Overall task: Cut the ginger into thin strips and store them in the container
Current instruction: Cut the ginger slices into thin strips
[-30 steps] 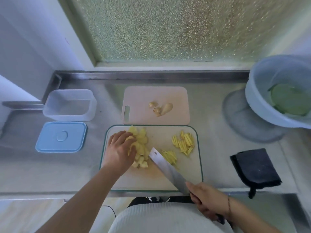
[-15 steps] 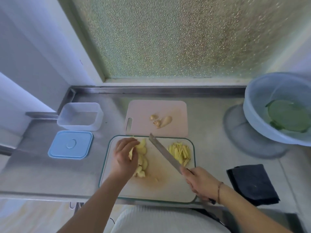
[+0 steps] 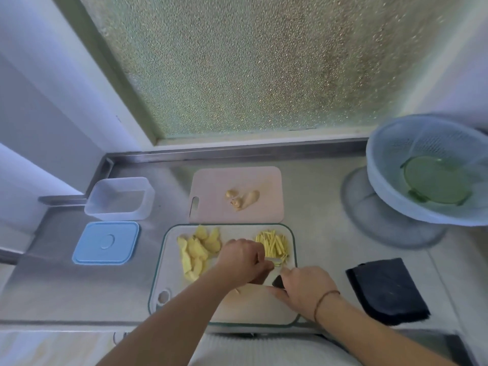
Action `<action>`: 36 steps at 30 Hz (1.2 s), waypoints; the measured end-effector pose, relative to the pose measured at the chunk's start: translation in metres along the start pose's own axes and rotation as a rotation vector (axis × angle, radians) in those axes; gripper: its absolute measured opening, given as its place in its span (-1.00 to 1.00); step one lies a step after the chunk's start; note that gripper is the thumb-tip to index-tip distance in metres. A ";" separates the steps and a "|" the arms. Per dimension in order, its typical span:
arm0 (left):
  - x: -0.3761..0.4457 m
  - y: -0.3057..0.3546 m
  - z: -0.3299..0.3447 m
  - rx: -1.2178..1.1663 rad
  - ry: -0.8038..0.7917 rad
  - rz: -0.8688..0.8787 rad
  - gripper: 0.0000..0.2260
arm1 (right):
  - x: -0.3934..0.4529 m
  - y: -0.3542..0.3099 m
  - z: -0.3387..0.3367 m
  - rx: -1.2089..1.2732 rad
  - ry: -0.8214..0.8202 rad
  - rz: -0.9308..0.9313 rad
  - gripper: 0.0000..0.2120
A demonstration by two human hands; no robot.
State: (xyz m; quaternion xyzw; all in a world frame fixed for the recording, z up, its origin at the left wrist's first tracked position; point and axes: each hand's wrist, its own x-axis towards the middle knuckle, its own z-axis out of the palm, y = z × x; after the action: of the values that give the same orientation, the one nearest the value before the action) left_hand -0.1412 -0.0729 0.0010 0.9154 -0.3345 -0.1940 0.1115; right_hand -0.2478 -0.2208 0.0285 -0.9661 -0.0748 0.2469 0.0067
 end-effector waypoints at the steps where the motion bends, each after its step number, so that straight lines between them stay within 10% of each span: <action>1: 0.002 0.001 0.001 0.015 0.002 -0.006 -0.70 | -0.001 0.000 0.000 0.002 0.003 0.006 -0.39; 8: 0.021 -0.001 0.010 0.171 0.122 -0.142 -0.75 | 0.001 -0.006 -0.004 0.008 -0.037 0.007 -0.40; 14: 0.031 -0.010 0.006 -0.142 0.336 -0.063 -0.85 | -0.004 -0.004 -0.003 0.140 -0.040 0.099 -0.36; 20: 0.012 -0.078 -0.022 -0.385 0.639 -0.269 -0.81 | -0.012 0.005 0.007 0.745 -0.116 0.260 -0.45; 26: -0.018 -0.138 -0.007 -0.268 0.323 -0.353 -0.77 | -0.007 0.007 0.011 1.050 0.013 0.408 -0.46; 36: -0.036 -0.156 0.005 -0.355 0.315 -0.151 -0.72 | 0.005 -0.002 0.007 1.182 0.065 0.434 -0.41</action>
State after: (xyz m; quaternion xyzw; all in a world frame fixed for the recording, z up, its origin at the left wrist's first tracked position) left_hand -0.0801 0.0679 -0.0453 0.9229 -0.2041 -0.1123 0.3067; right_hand -0.2470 -0.2178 0.0201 -0.7995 0.2724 0.2125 0.4913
